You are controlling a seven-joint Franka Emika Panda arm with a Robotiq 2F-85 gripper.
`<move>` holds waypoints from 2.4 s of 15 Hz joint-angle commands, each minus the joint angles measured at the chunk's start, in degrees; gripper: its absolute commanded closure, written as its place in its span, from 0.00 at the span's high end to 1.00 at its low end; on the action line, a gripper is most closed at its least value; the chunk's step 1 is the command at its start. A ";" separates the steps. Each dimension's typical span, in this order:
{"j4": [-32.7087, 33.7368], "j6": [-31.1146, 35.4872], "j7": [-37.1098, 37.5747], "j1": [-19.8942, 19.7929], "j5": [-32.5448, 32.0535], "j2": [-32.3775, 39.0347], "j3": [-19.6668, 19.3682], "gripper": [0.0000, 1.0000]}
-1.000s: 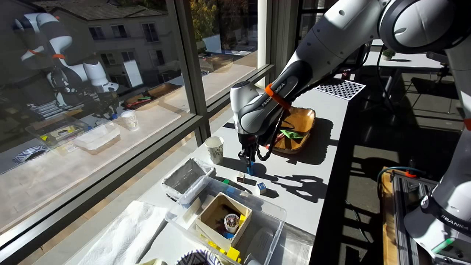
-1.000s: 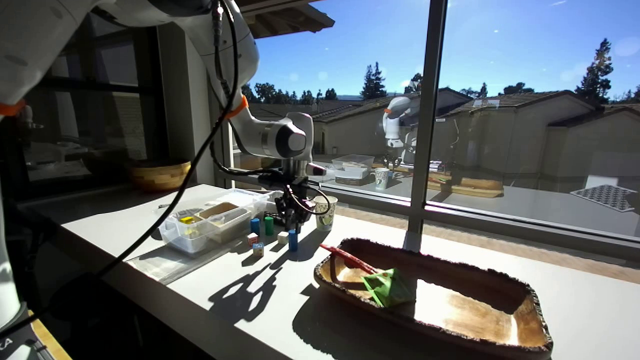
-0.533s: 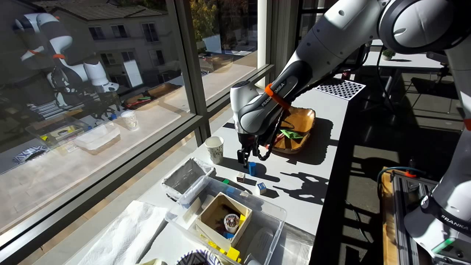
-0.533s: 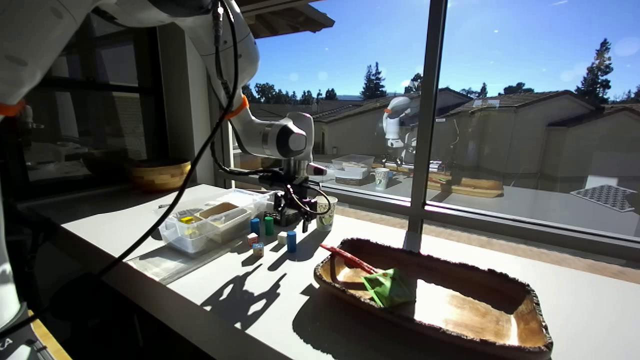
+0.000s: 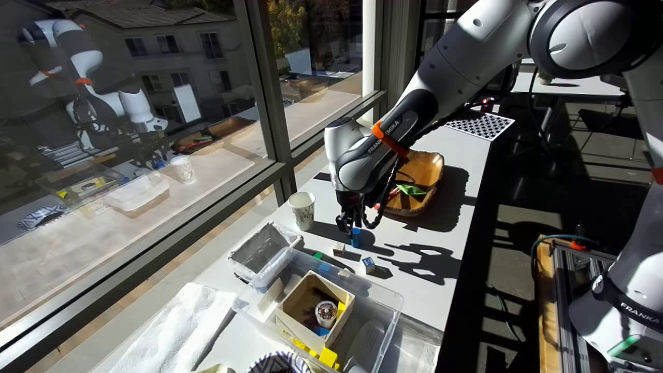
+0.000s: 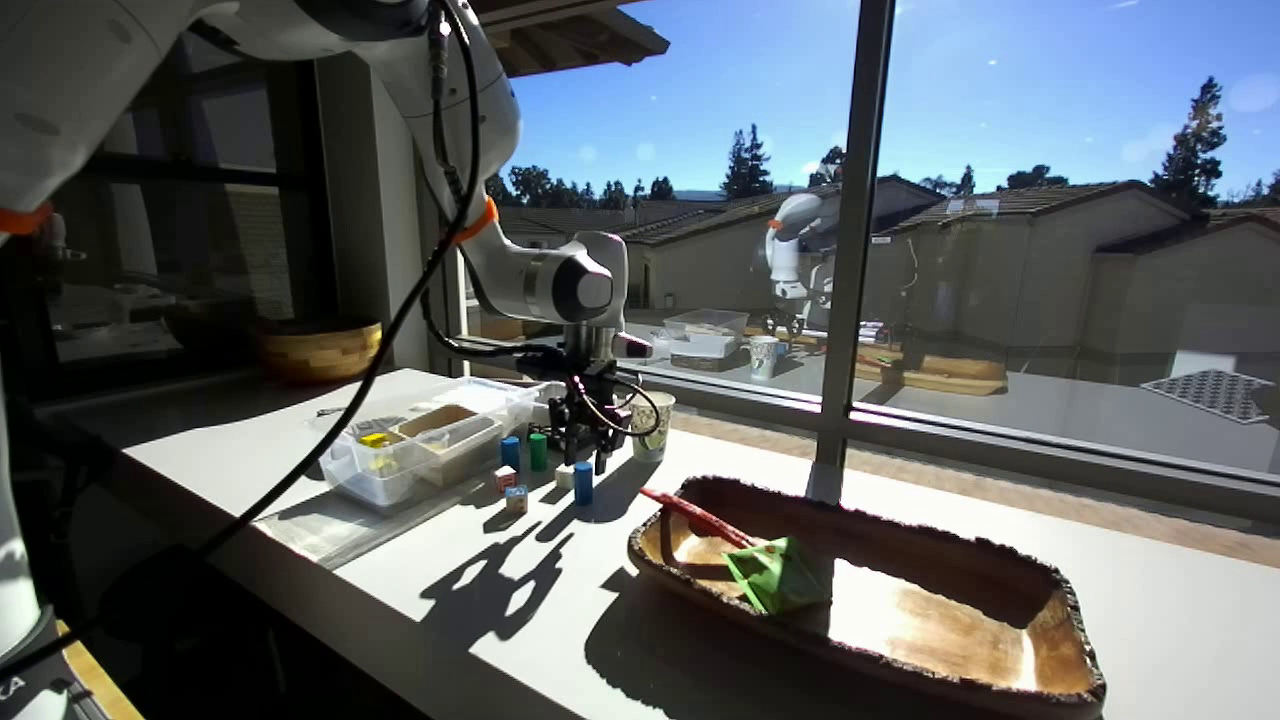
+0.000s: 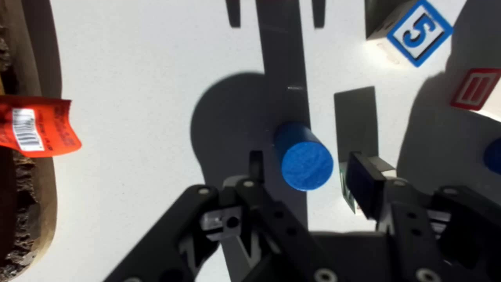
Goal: Stack two cubes and one blue cylinder together.
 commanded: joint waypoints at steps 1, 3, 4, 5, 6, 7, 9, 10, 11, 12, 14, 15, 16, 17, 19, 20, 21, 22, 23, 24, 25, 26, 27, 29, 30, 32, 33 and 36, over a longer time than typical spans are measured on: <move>0.22 0.82 -0.59 -0.20 0.18 0.90 0.13 0.28; 0.33 0.82 -0.57 -0.13 0.09 0.91 0.12 0.13; 0.32 0.66 -0.40 0.06 -0.12 0.59 0.05 0.08; 0.14 0.51 -0.22 0.25 -0.26 0.09 0.03 0.08; -0.03 0.26 0.03 0.56 -0.56 -0.51 -0.04 0.08; -0.22 0.08 0.17 0.84 -0.76 -1.16 -0.03 0.08; -0.45 -0.50 0.43 1.62 -1.45 -2.46 -0.07 0.08; -0.61 -0.65 0.72 2.17 -2.10 -3.15 -0.23 0.08; -0.65 -0.75 0.79 2.56 -2.59 -3.73 -0.26 0.08; -0.67 -0.71 0.81 2.93 -3.06 -4.19 -0.24 0.08; -0.41 -0.63 0.66 3.37 -3.60 -4.54 -0.04 0.08; -0.08 -0.67 0.34 3.42 -3.47 -4.36 0.23 0.08; 0.06 -0.70 0.04 3.47 -3.28 -4.26 0.47 0.08; 0.34 -0.81 -0.08 3.61 -3.25 -3.96 0.58 0.08; 0.68 -0.98 -0.46 3.69 -3.04 -3.50 0.91 0.08; 0.80 -1.12 -0.57 3.75 -3.06 -3.33 1.03 0.08; 0.98 -1.19 -0.66 3.77 -3.00 -3.14 1.18 0.08; 0.93 -1.17 -0.82 3.77 -2.95 -3.10 1.34 0.08; 0.98 -1.16 -0.77 3.89 -3.12 -3.00 1.33 0.08; 1.10 -1.00 -1.03 3.82 -2.94 -2.80 1.48 0.08; 1.15 -0.97 -1.15 3.86 -2.94 -2.63 1.54 0.08; 1.27 -0.85 -1.22 3.85 -2.88 -2.37 1.63 0.08; 1.56 -0.72 -1.27 3.83 -2.85 -1.97 1.68 0.08; 2.05 -0.67 -1.41 3.84 -2.92 -1.44 1.73 0.08; 2.62 -0.80 -1.43 3.89 -3.00 -1.07 1.72 0.08; 3.42 -0.91 -1.59 3.90 -3.00 -0.49 1.77 0.08; 3.74 -0.93 -1.72 3.87 -2.92 -0.22 1.84 0.08; 4.55 -1.26 -1.45 4.04 -3.10 0.36 1.69 0.59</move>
